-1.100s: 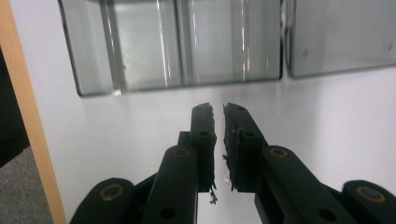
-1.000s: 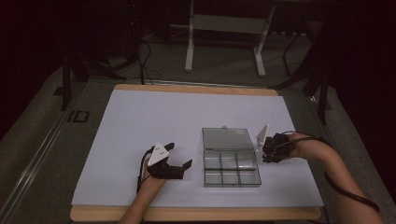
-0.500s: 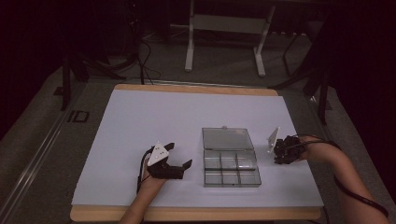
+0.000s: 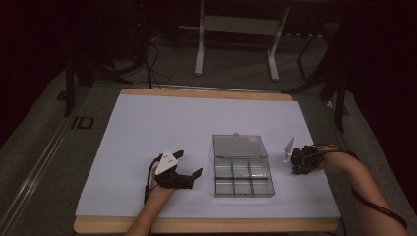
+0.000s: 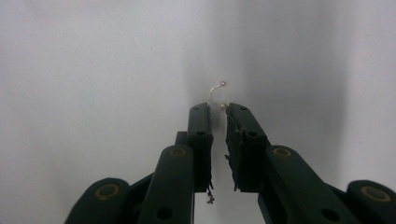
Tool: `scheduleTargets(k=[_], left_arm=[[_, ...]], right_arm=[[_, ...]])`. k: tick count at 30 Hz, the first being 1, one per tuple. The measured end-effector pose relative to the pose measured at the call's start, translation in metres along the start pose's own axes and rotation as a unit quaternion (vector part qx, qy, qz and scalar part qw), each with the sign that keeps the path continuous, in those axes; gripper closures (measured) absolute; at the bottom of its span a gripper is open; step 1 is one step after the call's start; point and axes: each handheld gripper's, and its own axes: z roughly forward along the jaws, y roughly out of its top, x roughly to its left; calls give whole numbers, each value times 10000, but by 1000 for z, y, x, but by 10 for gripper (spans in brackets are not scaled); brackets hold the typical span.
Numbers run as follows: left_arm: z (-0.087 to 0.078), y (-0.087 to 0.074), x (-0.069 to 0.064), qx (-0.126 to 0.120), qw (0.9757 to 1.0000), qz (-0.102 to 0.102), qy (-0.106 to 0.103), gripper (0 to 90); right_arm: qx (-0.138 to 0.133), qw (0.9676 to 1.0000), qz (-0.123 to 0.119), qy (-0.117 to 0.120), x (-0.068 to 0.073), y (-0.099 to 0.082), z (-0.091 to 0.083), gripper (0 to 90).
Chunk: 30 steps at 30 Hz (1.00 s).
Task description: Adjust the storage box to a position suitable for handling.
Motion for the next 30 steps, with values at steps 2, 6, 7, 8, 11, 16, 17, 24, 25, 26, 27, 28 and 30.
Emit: scheduleTargets(k=[2, 6, 7, 8, 11, 16, 17, 24, 25, 26, 27, 28, 30], left_arm=[[0, 0, 0, -7, 10000, -6, -2, 34], [0, 0, 0, -5, 10000, 4, -2, 34], [0, 0, 0, -7, 10000, -3, -4, 34], [0, 0, 0, -8, 10000, -9, -5, 34], [0, 0, 0, -10, 10000, 1, -3, 34], [0, 0, 0, -5, 10000, -8, -5, 34], [0, 0, 0, -5, 10000, -13, -6, 34], [0, 0, 0, -5, 10000, -11, -6, 34], [0, 0, 0, -8, 10000, -12, -8, 34], [0, 0, 0, -8, 10000, -10, -7, 34], [0, 0, 0, -7, 10000, -13, -11, 34], [0, 0, 0, -11, 10000, -25, -10, 34], [0, 0, 0, -11, 10000, -20, -11, 34]], right_arm=[[-2, 10000, -8, 10, -1, 1, 1, 796], [33, 10000, -6, 32, -2, 2, 4, 796], [61, 10000, -20, 34, -2, 3, 5, 795], [76, 10000, -10, 30, -2, 3, 5, 795], [82, 9999, 21, 56, -3, 3, 8, 796], [98, 9999, 57, 86, -4, 2, 10, 816], [105, 9998, 69, 126, -4, 2, 10, 830], [155, 9996, 113, 222, -5, 4, 10, 862], [161, 9996, 107, 225, -5, 4, 10, 865], [174, 9995, 103, 224, -5, 4, 10, 867], [182, 9995, 99, 230, -5, 5, 10, 868], [183, 9995, 97, 241, -6, 5, 10, 868], [183, 9993, 131, 283, -6, 5, 9, 869]])
